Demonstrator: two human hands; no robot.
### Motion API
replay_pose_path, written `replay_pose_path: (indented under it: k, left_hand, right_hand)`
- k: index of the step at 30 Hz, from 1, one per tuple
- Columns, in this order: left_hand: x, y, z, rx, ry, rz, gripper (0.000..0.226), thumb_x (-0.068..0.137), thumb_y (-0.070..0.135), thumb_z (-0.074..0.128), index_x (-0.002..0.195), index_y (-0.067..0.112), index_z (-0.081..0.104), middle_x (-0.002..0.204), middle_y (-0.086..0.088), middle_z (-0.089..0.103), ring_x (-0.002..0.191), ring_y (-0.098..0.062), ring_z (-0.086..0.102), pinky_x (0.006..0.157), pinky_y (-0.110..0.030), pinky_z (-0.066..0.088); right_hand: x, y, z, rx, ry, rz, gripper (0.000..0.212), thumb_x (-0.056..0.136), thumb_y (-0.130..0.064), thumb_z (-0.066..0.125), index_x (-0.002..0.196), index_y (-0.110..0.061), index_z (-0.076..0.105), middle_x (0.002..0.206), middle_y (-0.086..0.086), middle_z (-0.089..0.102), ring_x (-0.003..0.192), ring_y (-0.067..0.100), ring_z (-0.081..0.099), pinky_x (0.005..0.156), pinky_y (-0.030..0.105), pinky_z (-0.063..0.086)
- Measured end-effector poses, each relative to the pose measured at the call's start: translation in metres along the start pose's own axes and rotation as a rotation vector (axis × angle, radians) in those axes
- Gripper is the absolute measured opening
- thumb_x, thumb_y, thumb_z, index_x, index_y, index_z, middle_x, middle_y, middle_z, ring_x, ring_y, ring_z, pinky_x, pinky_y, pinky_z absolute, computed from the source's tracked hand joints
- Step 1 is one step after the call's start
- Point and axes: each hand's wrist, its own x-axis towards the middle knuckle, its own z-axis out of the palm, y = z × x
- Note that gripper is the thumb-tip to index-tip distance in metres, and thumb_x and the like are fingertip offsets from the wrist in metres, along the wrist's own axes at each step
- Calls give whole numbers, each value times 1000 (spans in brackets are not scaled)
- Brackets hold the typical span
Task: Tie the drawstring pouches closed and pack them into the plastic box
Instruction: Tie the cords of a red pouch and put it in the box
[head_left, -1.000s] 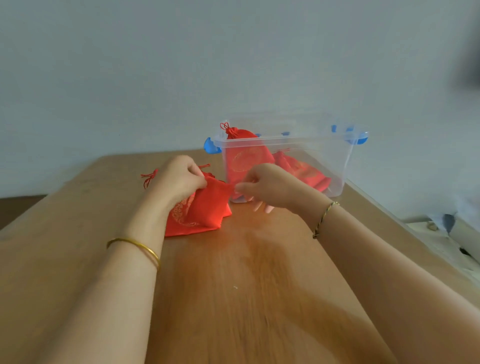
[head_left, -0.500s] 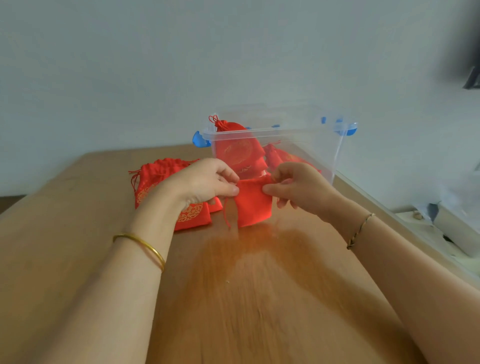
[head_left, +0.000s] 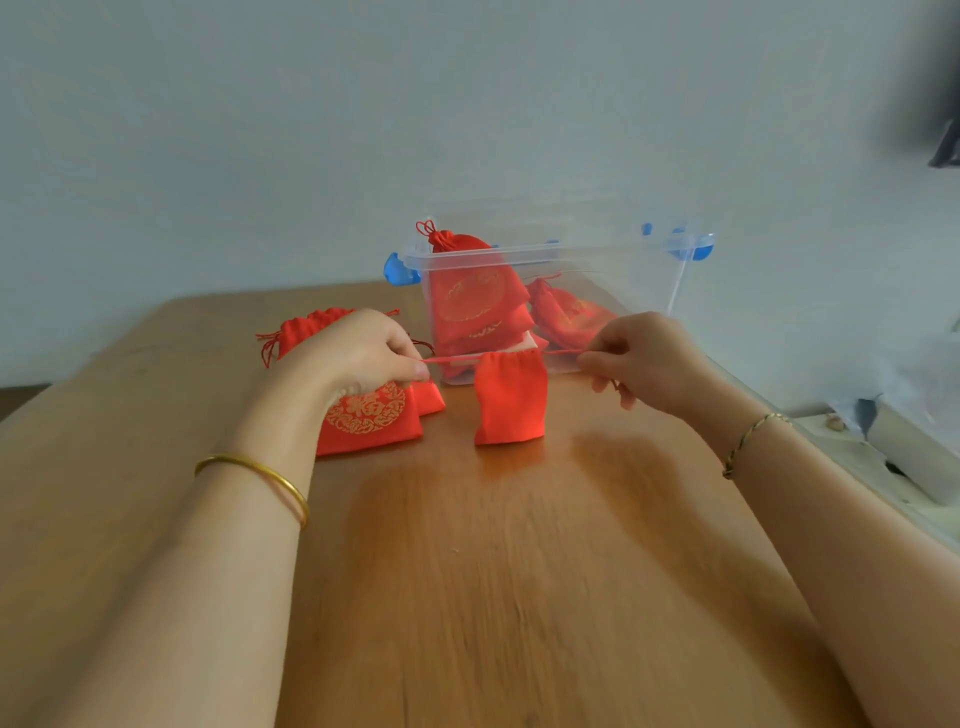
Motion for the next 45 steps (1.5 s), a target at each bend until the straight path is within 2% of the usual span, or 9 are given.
replay_pose_path:
  k: [5,10,18,23,27,29,32,39,45]
  left_hand:
    - [0,-10,-8,-41,70,-41,12,82,22,68,79,10,73,78,2,67,79,-14,57,68,-24,41]
    - [-1,-11,-10,-147,153,-46,15,85,17,64,84,4,72,71,2,62,63,-11,49,57,-24,36]
    - [3,-17,-11,-412,157,-160,28,93,26,52,73,10,63,65,1,48,54,-10,34,40,-18,26]
    - [5,-23,-13,-520,243,-234,31,93,18,45,62,13,47,54,0,36,36,-6,23,33,-14,17]
    - [6,-10,-13,-721,311,-180,32,90,17,44,58,17,43,42,7,54,44,-8,42,39,-16,30]
    - [3,2,-15,-952,220,-29,36,94,22,43,59,18,42,63,5,69,64,-10,61,54,-20,40]
    - [-2,22,-12,-1181,13,194,36,98,27,38,64,18,45,82,-2,73,84,-16,68,67,-24,47]
    - [-12,51,8,-861,-127,270,13,91,10,52,92,8,64,72,-2,56,58,-9,50,58,-20,46]
    - [-15,59,21,-644,-90,278,8,80,14,65,72,13,66,46,6,48,46,-8,42,52,-26,33]
  right_hand:
    - [-1,2,-6,-82,36,17,29,87,-26,57,67,-5,63,64,5,68,42,14,48,55,29,46]
    - [-4,-2,-10,60,42,93,34,89,-29,55,71,-1,60,58,4,61,45,13,46,50,24,40]
    - [1,5,-11,1093,-252,578,31,94,-26,49,67,-15,61,52,-3,57,39,5,47,36,12,33]
    - [2,7,-9,1371,-105,810,29,92,-18,46,63,-17,48,40,-6,48,29,2,38,33,9,24]
    - [3,-1,-4,1180,36,674,28,92,-18,45,65,-17,51,39,-6,48,29,3,39,33,9,28]
    - [2,-10,-7,1103,126,530,27,92,-19,48,66,-16,54,45,-4,51,34,6,41,36,12,31]
    - [-2,-30,-12,1000,199,276,29,92,-20,49,65,-15,56,54,0,51,44,9,40,46,20,32]
    - [-16,-62,-14,845,216,-103,33,94,-16,49,63,-16,59,61,-8,56,54,1,46,53,13,38]
    - [-18,-65,-10,783,157,-202,31,96,-20,46,70,-19,63,67,-12,60,66,1,51,62,13,40]
